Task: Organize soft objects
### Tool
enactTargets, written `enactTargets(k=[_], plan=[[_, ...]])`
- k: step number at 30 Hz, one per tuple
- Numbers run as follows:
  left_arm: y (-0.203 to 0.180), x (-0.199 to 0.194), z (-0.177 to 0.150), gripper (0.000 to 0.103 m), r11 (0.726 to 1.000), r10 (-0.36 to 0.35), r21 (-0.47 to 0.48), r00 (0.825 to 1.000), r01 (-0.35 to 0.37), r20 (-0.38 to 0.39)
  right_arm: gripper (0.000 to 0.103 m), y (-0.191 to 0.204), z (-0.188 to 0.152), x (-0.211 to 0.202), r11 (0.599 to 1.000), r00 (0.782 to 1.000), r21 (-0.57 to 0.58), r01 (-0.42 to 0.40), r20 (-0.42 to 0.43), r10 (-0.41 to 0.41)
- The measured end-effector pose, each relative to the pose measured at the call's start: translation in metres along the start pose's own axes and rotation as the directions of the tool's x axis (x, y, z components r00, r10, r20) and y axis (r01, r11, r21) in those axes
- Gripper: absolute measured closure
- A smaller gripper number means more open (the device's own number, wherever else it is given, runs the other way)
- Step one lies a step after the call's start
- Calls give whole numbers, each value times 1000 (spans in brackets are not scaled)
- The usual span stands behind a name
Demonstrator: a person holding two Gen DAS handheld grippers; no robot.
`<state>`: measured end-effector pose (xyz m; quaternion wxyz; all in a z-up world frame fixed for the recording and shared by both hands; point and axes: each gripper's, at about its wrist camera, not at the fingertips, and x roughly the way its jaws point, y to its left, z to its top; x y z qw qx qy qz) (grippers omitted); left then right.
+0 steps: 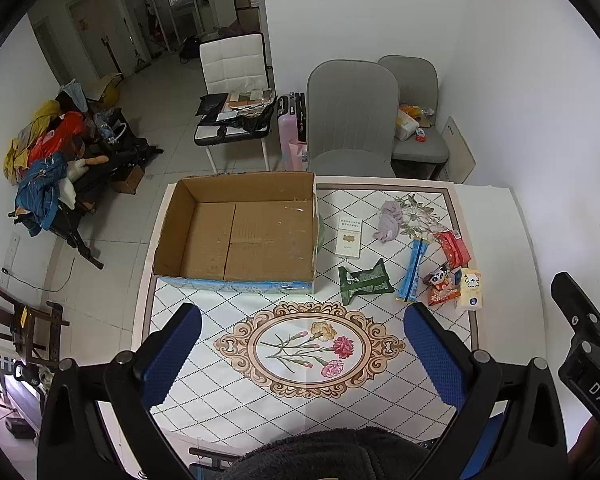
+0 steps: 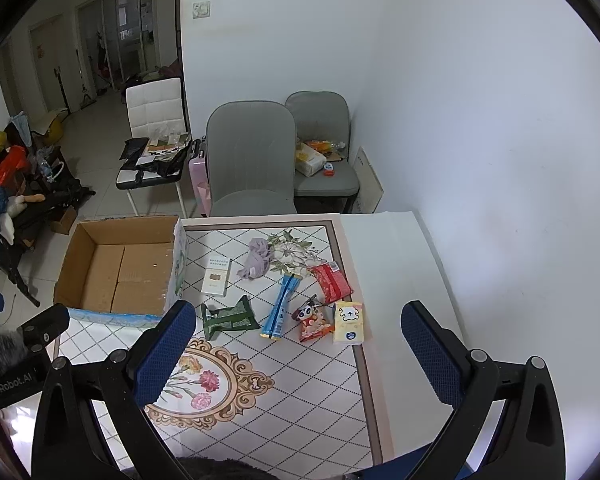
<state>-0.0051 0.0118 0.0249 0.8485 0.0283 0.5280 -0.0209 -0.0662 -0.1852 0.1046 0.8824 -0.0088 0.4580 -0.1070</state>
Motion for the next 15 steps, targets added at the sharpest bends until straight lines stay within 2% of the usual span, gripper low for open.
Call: enactTargets(k=[15], plan=[[0,-7,0,0,1000,7,3,1000,-7,22,0,1,1,-2,1000,1000,-2,-7,10,7]])
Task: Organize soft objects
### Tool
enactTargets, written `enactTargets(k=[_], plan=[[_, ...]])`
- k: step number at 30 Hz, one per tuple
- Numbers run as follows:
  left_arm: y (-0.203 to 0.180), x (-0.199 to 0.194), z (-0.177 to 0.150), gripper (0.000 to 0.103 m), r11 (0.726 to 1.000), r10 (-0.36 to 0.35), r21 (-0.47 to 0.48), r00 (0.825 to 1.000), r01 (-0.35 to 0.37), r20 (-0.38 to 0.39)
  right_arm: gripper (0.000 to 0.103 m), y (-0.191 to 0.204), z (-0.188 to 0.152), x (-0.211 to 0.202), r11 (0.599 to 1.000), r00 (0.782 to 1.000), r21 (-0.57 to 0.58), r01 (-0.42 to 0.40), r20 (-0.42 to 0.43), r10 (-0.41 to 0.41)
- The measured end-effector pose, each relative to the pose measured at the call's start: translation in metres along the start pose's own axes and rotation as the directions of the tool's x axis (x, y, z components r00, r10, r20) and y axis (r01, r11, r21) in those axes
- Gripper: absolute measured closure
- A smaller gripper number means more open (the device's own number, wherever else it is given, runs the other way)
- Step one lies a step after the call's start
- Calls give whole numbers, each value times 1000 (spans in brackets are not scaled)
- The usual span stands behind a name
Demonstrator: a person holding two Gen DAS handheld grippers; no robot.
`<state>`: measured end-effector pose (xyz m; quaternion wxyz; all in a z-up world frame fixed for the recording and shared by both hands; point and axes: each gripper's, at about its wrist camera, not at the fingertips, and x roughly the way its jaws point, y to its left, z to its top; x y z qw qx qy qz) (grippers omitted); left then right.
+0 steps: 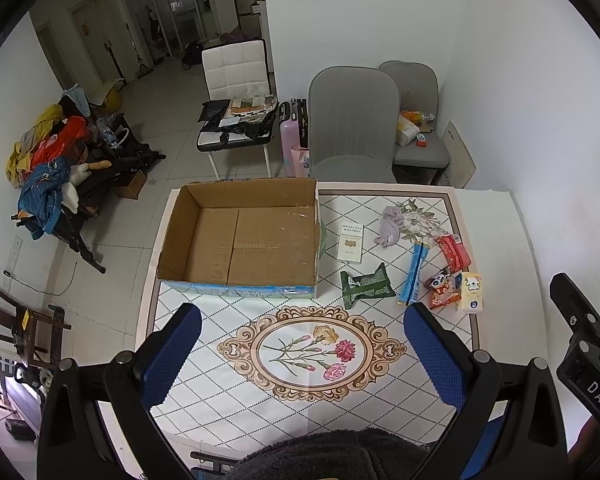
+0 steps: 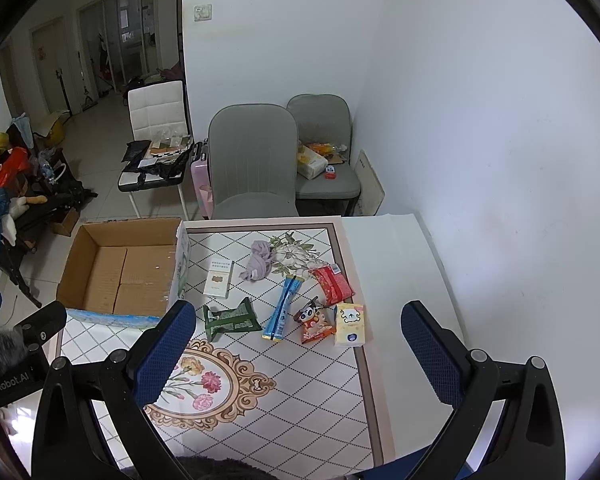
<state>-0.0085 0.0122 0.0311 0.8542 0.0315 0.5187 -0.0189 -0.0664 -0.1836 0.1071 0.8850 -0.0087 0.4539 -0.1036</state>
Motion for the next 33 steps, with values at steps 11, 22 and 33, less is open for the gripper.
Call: enactTargets(k=[11,22,33], plan=[[-3,-4,0,0,1000,-2,1,1000,2,9,0,-5,0,-6,1000,1000,2,-7,8,7],[-4,-5,-1,0,1000,-3,-1,1000,3,11,0,-8,-1,-10,1000,1000,3,-7,15,7],[-3,-10,-1,0,1000,-3,-5,1000,3,22,0,-11,-4,-16,1000,1000,4,-10,25,10]])
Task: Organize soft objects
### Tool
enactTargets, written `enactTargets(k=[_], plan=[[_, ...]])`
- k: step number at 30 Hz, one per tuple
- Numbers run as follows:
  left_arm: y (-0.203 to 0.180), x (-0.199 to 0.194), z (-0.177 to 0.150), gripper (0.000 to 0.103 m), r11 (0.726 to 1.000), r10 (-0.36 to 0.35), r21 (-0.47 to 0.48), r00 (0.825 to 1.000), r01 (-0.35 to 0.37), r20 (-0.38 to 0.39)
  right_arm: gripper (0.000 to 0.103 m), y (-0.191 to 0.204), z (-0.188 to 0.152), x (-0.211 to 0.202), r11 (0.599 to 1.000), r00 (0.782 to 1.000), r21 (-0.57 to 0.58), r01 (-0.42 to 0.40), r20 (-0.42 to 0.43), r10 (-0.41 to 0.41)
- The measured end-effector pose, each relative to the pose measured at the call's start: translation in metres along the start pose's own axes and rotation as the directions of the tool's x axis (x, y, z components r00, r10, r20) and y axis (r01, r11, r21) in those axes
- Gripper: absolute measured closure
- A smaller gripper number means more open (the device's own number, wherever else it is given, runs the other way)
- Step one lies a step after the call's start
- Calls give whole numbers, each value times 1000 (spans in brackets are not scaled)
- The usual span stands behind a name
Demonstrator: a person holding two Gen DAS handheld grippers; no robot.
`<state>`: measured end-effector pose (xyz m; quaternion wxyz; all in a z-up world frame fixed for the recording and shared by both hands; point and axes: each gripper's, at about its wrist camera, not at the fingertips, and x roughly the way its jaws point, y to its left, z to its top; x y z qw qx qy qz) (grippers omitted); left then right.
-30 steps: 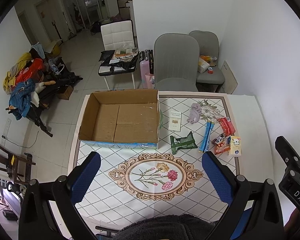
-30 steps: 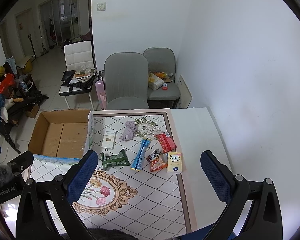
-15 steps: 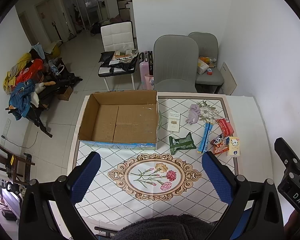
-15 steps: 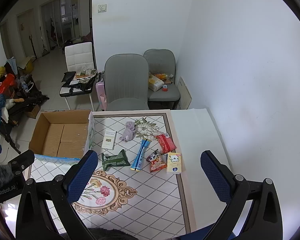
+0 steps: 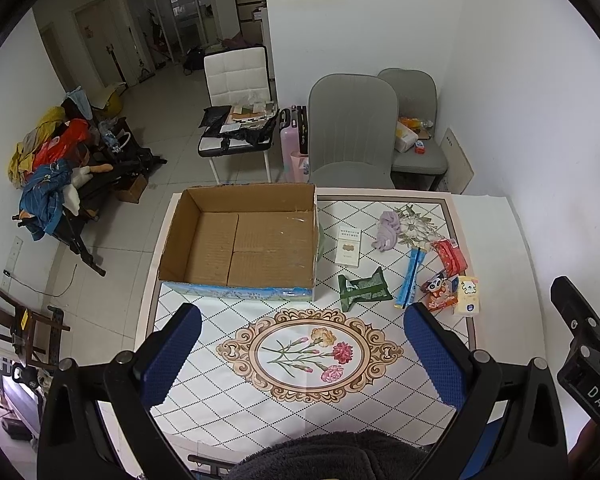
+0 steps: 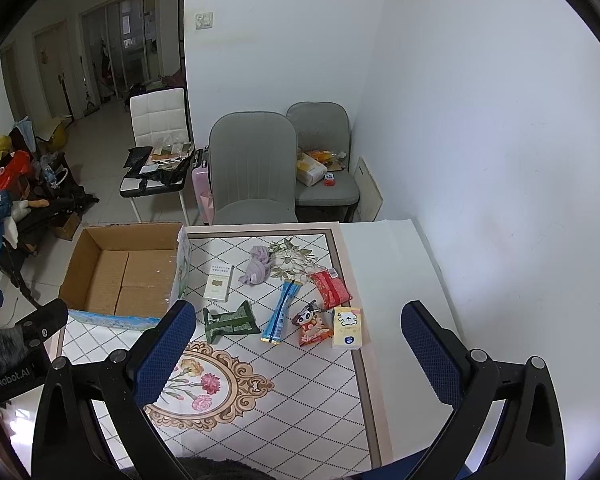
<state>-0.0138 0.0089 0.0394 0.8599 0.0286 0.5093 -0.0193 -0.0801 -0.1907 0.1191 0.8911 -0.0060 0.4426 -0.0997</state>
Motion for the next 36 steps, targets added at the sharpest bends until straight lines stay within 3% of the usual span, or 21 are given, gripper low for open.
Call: enactTargets(k=[22,29,33,36], plan=[[-3,1,2,0,1000,-15,-2,1000,15,6,0,-3,1,5,1000,1000,8,-13,-13,13],[-26,50,27,0,998,-68,5,997,68,-36,0,-50,-4,62,995,994,87,47,-104,-38],[-53,104,43,0,994,-107,24,987,111,-123,0,-88,-8,121,992,979,97,85,-195,-65],[-83,154,47,0,985,-152,50,962,168,-227,0,-113,-16,182,992,959,89,90,-278,-62]])
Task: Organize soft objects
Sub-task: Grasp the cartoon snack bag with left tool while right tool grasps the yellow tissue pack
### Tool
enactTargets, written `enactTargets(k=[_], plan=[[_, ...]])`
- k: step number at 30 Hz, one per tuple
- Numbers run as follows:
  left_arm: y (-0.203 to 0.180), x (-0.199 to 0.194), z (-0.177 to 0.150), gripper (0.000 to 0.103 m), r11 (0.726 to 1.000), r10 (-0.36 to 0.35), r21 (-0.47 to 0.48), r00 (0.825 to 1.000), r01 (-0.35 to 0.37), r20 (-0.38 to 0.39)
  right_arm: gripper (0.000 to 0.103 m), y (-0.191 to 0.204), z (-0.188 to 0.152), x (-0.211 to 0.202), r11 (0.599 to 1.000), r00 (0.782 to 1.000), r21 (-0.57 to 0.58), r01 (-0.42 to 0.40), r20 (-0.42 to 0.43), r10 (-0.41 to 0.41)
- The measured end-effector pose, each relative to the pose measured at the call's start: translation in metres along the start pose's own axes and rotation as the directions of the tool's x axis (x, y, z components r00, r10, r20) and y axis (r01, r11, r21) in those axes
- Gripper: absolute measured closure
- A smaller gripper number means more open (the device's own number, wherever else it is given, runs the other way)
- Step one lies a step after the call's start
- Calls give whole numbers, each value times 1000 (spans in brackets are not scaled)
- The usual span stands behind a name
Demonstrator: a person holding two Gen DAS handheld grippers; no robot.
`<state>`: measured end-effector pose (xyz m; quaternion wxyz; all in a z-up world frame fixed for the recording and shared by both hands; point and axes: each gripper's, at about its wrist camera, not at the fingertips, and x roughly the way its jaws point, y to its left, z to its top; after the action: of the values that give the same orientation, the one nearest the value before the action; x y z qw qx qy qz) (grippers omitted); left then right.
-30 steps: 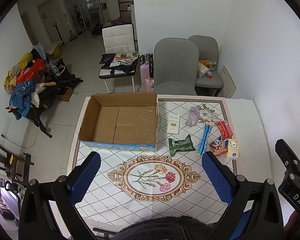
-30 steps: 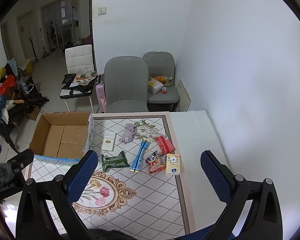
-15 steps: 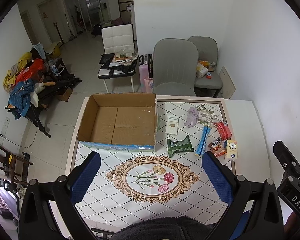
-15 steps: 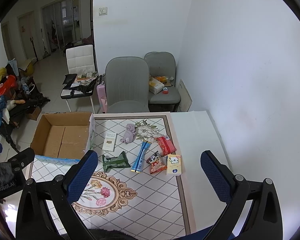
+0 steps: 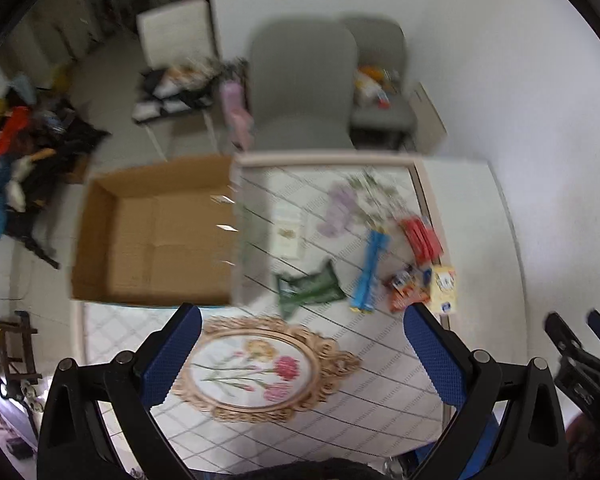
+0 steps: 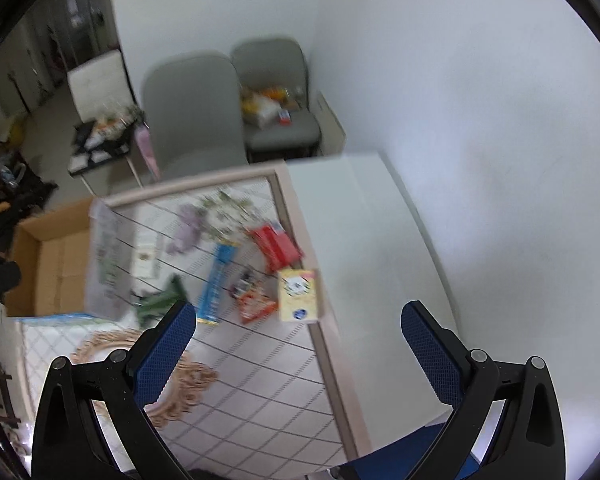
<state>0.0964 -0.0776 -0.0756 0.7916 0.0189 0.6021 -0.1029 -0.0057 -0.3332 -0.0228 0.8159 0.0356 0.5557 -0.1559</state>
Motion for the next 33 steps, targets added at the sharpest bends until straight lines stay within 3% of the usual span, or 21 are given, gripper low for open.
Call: enactTargets(k=[3,5,8,10,13,16,19,20,23,26,30,33], plan=[[-26,56,12,0,999,-36,35,994,40,-101,0,-16,8,79,1000,992,9,-24,-126,25],[-46,96,18,4,996,-43,65,984,55,-173,0,-25,9,135,996,971,48,-75,-222,84],[-71,153,27,20,992,-38,108,960,71,-279,0,-29,5,204,991,940,83,-104,-318,126],[-82,185,31,36,990,-36,117,941,80,-336,0,-32,1,246,989,917,108,-103,-376,137],[-94,224,32,38,990,-39,109,913,90,-405,0,-31,-11,291,979,884,159,-126,-429,183],[-101,250,28,38,991,-84,49,882,120,-464,4,-27,-23,322,967,850,201,-154,-472,234],[-107,262,24,38,987,-146,-17,851,160,-504,30,-32,-37,338,961,825,229,-156,-505,254],[-109,265,23,38,983,-174,-39,839,180,-515,30,-36,-41,339,958,822,240,-157,-506,262],[-120,281,14,38,961,-272,-128,776,244,-569,31,-53,-56,337,959,819,251,-131,-517,248],[-134,295,7,38,955,-292,-143,748,259,-596,30,-71,-75,337,951,807,280,-129,-528,265],[-149,317,-1,38,966,-255,-128,746,225,-615,30,-82,-93,345,942,800,305,-139,-526,288],[-157,324,-2,38,978,-201,-82,782,190,-590,30,-87,-106,353,923,802,352,-152,-502,323]])
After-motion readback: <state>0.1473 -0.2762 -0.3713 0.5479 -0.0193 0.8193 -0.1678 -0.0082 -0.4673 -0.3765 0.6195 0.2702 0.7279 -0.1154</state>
